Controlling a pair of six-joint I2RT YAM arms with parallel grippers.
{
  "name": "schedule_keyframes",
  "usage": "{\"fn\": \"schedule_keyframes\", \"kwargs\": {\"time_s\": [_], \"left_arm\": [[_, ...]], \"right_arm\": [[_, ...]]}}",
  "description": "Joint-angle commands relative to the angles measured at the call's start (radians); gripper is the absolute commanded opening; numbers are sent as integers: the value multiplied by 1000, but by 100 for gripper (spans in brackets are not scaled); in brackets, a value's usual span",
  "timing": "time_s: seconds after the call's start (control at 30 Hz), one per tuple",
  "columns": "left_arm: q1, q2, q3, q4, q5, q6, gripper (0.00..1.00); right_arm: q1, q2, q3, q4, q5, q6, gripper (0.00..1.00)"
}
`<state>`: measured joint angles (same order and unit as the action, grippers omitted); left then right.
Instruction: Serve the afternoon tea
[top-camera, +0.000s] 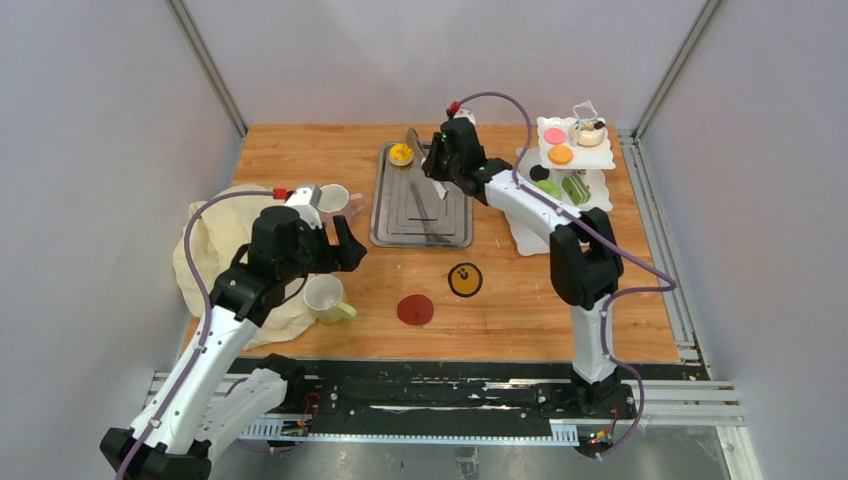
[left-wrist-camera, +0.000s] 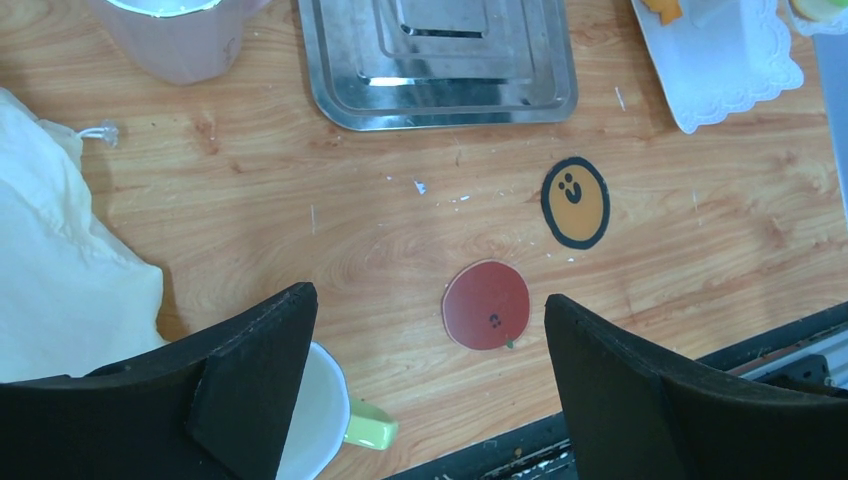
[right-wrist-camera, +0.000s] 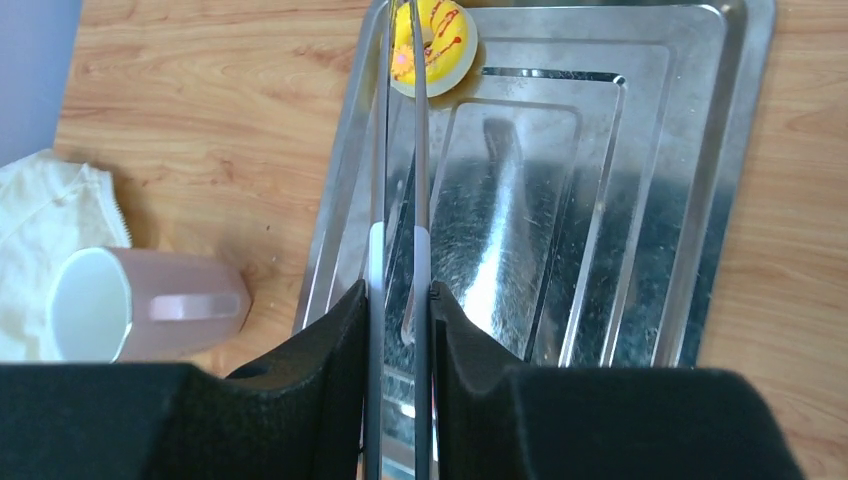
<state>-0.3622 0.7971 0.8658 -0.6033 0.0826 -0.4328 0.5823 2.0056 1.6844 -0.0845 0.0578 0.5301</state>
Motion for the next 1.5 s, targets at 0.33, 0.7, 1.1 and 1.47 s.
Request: {"fn": "schedule_keyframes", "kwargs": {"time_s": [0.33, 0.7, 1.1, 1.47], "left_arm": [[3, -45, -30, -51, 25, 56, 89], [4, -43, -29, -55, 9, 56, 89], [3, -29, -40, -40, 7, 48, 89], [3, -25, -58, -29, -4, 44, 89]], "right_arm": [[12, 190, 246, -54, 60, 7, 35], [10, 275, 330, -111, 58, -3, 38], [5, 284, 295, -121, 39, 10, 40], [-2, 251, 275, -109, -10, 11, 1]]}}
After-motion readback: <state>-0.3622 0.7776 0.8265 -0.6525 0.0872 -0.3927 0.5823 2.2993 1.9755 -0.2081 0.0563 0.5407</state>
